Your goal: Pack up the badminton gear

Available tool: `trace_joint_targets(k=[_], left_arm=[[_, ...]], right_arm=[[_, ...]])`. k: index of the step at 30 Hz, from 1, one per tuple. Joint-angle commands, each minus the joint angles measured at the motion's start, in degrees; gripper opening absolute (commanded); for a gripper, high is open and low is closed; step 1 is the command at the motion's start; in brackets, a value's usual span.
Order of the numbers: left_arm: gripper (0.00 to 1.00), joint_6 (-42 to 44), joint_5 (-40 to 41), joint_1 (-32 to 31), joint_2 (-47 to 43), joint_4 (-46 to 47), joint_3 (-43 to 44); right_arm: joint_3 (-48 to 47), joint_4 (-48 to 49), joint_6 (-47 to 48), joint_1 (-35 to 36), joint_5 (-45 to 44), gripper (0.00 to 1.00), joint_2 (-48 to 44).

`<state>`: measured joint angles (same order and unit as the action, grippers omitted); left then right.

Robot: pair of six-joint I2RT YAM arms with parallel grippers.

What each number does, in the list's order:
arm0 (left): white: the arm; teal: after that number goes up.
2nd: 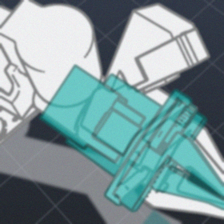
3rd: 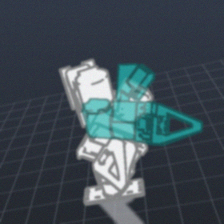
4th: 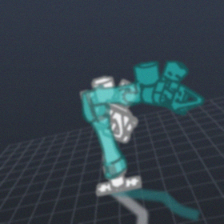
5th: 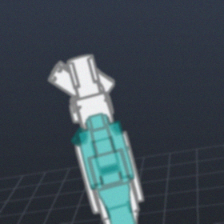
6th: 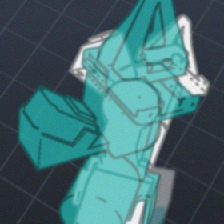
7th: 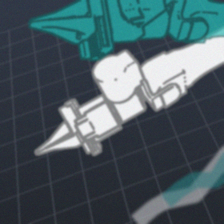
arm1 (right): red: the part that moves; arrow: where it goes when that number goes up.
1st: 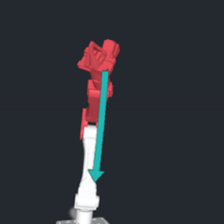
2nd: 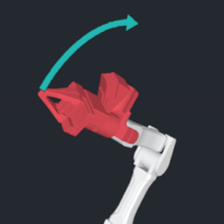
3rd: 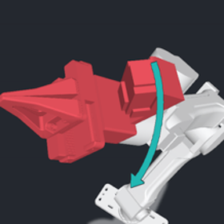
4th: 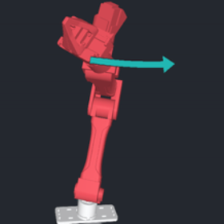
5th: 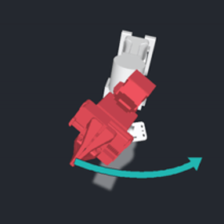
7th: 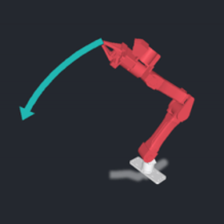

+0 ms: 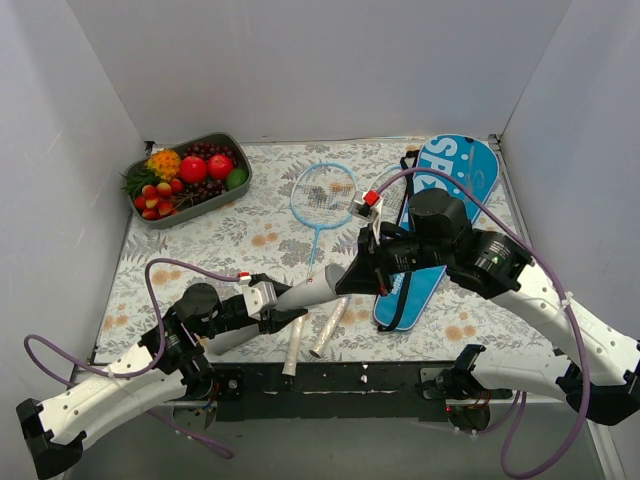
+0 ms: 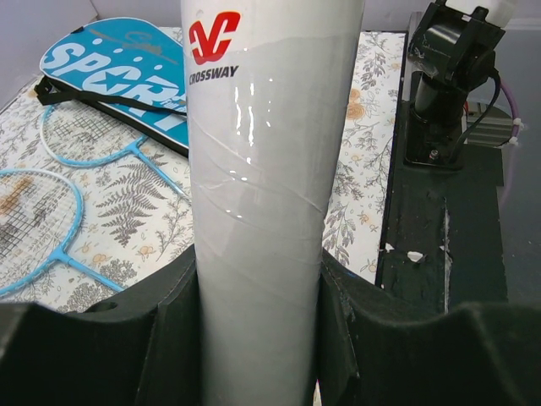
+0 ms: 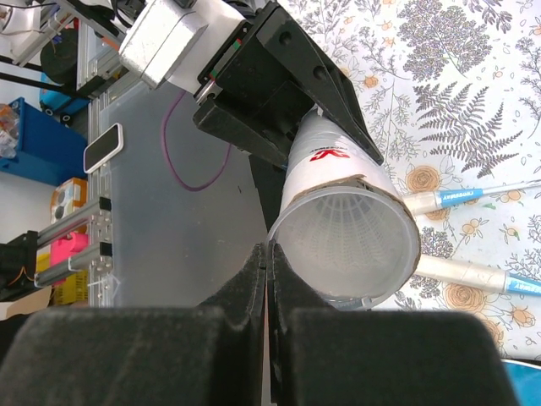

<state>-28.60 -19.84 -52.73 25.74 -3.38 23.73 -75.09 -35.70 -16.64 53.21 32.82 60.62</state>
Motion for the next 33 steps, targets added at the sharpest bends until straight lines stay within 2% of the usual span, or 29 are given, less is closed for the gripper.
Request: trace_joint_targets(k=[1, 15, 33], left_arm=[[0.0, -0.1, -0.9, -0.3, -0.7, 2.2, 0.1], [0.0, 0.0, -0.7, -0.2, -1.4, 2.2, -0.1], [0.0, 0.2, -0.5, -0.3, -1.6, 2.6, -0.2]], right_arm=[[0.4, 2.5, 0.6, -0.2, 0.4, 0.01, 0.5], [2.2, 3.5, 0.8, -0.2, 1.2, 0.01, 1.4], [8.5, 12.1, -3.1, -0.3, 9.9, 0.01, 1.2]])
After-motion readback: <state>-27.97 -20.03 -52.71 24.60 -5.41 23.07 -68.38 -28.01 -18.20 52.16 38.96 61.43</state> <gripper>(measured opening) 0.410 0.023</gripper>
